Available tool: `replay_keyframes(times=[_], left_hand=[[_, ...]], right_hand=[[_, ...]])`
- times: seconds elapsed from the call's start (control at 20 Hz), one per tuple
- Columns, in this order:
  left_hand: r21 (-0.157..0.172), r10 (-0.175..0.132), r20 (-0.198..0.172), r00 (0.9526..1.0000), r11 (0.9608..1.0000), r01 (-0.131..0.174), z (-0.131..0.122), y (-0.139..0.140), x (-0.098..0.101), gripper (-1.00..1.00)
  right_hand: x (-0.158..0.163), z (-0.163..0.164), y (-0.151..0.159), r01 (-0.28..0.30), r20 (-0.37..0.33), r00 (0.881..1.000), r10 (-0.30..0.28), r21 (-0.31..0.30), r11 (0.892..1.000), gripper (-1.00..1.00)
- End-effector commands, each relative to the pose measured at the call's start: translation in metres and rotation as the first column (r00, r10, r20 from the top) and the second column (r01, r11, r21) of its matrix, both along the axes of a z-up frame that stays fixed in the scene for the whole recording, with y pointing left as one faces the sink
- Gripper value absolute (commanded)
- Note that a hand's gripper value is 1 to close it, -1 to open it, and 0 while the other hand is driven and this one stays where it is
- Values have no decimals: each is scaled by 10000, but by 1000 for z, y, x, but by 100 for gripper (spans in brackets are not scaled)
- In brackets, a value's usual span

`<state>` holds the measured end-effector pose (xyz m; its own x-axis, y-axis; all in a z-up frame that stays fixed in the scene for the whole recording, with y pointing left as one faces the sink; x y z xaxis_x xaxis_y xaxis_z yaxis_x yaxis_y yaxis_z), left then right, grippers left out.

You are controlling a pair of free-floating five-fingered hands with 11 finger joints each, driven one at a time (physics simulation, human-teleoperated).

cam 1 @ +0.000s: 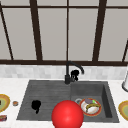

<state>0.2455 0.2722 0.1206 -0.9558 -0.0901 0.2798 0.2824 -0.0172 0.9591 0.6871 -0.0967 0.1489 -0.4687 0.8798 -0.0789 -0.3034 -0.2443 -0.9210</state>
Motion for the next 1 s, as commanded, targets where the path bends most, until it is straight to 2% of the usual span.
replay_keyframes(times=[0.0,0.3,0.55,0.7,0.95], left_hand=[[0,0,0,10000,10000,0,0,0,0,0],[0,0,0,10000,10000,0,0,0,0,0],[0,0,0,10000,10000,0,0,0,0,0],[0,0,0,10000,10000,0,0,0,0,0],[0,0,0,10000,10000,0,0,0,0,0]], right_hand=[[14,26,23,0,0,10000,0,-471,9989,100],[10,30,35,-143,18,9999,145,-898,9959,100],[5,34,43,-242,437,9986,314,-1561,9874,100],[3,34,45,-165,528,9982,270,-1906,9815,100],[2,35,47,-37,632,9978,176,-2130,9770,100]])
